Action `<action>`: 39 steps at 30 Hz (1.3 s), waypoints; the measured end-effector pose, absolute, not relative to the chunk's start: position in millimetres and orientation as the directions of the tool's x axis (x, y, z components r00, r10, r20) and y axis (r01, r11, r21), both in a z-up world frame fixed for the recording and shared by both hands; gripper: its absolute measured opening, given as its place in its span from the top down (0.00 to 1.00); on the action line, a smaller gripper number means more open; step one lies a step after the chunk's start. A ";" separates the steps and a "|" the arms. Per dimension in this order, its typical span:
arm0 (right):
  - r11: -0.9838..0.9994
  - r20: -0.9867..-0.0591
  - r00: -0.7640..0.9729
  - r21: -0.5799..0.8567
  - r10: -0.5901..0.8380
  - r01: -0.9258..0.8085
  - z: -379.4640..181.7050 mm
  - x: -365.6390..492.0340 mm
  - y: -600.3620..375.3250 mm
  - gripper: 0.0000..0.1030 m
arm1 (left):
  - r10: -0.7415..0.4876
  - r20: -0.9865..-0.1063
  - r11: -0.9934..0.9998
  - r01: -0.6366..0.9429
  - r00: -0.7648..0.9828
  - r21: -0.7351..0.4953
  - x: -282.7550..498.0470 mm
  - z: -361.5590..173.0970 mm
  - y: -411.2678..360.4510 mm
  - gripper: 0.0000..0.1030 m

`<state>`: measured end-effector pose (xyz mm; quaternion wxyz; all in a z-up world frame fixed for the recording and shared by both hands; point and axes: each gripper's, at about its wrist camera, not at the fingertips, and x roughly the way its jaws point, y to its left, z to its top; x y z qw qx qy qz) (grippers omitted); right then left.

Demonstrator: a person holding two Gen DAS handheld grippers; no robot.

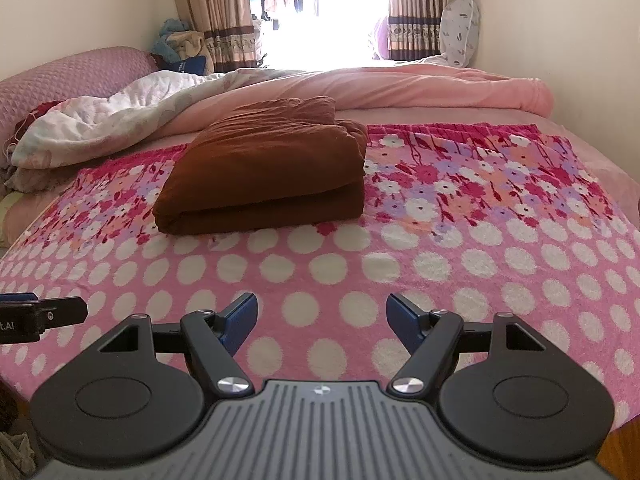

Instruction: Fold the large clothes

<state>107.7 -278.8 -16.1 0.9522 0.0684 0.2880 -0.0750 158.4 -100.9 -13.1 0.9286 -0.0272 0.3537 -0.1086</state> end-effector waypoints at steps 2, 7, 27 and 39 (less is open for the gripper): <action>0.979 -0.559 0.823 0.089 -0.102 0.182 -16.2 107.4 -279.0 0.16 | -0.221 -0.651 0.975 0.182 0.726 -0.127 158.3 -13.0 -100.9 0.10; 0.979 -0.563 0.820 0.087 -0.102 0.182 -17.3 108.4 -279.1 0.16 | -0.221 -0.649 0.975 0.185 0.728 -0.125 157.8 -12.8 -101.3 0.10; 0.979 -0.567 0.817 0.092 -0.100 0.183 -20.5 108.0 -281.3 0.16 | -0.228 -0.646 0.973 0.198 0.729 -0.119 156.3 -12.5 -104.4 0.10; 0.979 -0.572 0.814 0.091 -0.100 0.185 -22.2 108.4 -282.8 0.16 | -0.225 -0.651 0.974 0.190 0.725 -0.125 159.4 -13.3 -103.7 0.10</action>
